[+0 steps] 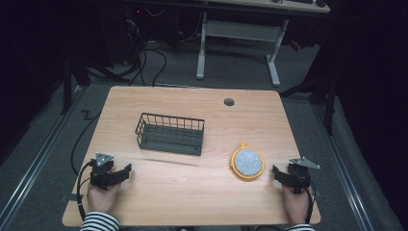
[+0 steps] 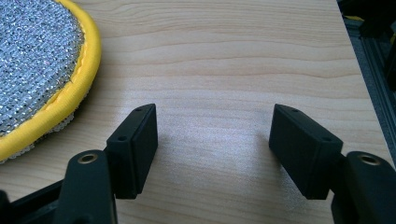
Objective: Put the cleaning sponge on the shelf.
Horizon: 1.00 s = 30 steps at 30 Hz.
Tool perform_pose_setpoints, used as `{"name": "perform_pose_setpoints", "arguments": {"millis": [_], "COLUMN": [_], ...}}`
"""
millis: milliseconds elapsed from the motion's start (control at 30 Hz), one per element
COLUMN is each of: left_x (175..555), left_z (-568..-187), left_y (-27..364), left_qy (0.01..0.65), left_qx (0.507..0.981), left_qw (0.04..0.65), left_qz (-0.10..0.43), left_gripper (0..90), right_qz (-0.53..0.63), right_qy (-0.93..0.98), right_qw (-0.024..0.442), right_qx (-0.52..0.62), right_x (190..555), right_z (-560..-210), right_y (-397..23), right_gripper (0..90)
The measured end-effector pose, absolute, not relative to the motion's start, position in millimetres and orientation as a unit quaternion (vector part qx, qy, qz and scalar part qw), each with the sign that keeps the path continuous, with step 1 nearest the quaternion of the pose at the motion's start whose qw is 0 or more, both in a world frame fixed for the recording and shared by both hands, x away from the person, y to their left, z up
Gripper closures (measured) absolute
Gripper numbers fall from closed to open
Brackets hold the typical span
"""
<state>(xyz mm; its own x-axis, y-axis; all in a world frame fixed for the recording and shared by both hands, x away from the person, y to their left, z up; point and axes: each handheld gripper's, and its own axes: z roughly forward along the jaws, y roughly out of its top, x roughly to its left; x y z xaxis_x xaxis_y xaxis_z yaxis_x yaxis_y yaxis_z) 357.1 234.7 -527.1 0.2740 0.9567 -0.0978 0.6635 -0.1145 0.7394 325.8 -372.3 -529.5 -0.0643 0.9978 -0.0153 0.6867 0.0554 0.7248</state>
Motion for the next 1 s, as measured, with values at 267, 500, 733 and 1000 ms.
{"name": "perform_pose_setpoints", "arguments": {"millis": [267, 500, 733, 1000], "left_x": [362.1, 379.6, 407.4, 440.5], "left_z": [-488.0, -452.9, -430.2, -419.9], "left_y": [226.4, 218.7, 206.2, 197.4], "left_qy": [0.537, 0.524, 0.519, 0.523], "left_qx": [0.728, 0.732, 0.738, 0.745], "left_qw": [0.379, 0.386, 0.378, 0.357], "left_qz": [0.192, 0.202, 0.208, 0.209], "left_gripper": [29.8, 31.3, 32.4, 37.1], "right_qz": [0.284, 0.285, 0.286, 0.287], "right_qy": [0.675, 0.676, 0.678, 0.681], "right_qw": [0.274, 0.272, 0.271, 0.272], "right_qx": [0.624, 0.622, 0.62, 0.617], "right_x": [325.7, 325.8, 325.6, 325.7], "right_z": [-529.5, -529.4, -529.5, -529.6], "right_y": [-372.1, -372.2, -371.8, -372.1], "right_gripper": [32.4, 32.1, 31.8, 31.6]}}
